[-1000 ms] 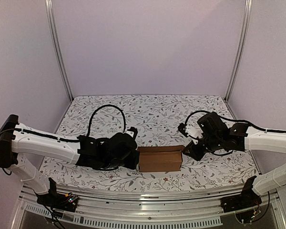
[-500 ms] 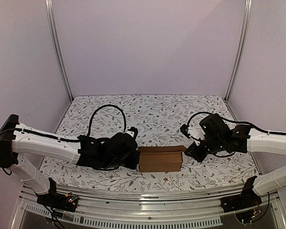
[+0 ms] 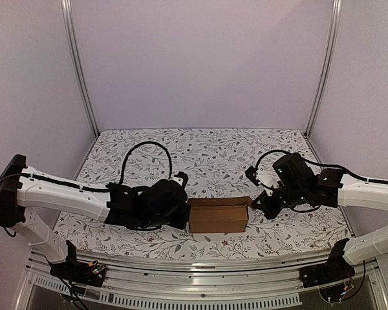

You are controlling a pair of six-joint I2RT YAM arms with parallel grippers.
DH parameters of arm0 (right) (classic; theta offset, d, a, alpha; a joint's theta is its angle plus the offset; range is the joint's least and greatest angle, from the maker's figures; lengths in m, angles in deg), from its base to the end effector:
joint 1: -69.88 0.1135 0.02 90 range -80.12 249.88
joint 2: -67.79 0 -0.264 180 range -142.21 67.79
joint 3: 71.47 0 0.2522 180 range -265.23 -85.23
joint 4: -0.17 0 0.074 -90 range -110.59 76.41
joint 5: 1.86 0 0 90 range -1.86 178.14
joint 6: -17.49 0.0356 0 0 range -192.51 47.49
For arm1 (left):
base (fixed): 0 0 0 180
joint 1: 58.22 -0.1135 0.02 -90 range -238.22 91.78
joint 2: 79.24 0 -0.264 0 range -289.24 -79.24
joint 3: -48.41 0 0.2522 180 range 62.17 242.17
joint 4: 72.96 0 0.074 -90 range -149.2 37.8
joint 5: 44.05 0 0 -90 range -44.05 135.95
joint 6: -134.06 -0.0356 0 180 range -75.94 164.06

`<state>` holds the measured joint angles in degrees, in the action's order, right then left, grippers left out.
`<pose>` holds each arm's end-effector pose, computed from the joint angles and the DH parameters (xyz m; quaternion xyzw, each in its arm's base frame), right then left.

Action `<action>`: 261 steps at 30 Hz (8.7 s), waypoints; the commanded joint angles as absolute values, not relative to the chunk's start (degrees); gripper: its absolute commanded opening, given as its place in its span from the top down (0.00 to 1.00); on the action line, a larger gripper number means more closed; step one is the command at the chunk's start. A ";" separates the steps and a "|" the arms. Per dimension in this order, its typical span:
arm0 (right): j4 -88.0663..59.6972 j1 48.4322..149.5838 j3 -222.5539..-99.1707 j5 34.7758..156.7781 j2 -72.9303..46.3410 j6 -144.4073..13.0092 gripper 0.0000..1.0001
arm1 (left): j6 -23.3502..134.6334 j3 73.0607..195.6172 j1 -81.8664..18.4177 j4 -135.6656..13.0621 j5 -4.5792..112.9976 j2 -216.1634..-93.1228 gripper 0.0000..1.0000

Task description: Fold the paper box

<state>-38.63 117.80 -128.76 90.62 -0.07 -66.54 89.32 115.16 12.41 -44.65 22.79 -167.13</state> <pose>0.1595 0.1790 0.2286 -0.3426 0.8728 0.1754 0.3002 0.1176 -0.2924 0.2053 0.1339 0.9118 -0.1878 0.3398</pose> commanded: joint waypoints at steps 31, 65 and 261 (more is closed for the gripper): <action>-34.99 124.70 -131.42 85.24 -1.35 -50.86 1.00 | 89.32 117.19 14.03 -40.66 25.99 -171.23 1.00; -35.37 127.65 -129.35 79.86 -1.99 -45.82 1.00 | 92.87 117.63 15.54 -39.30 26.99 -171.93 1.00; -49.32 124.11 -139.07 92.26 -5.12 -90.41 0.01 | 92.35 134.33 20.79 -19.09 15.14 -191.66 1.00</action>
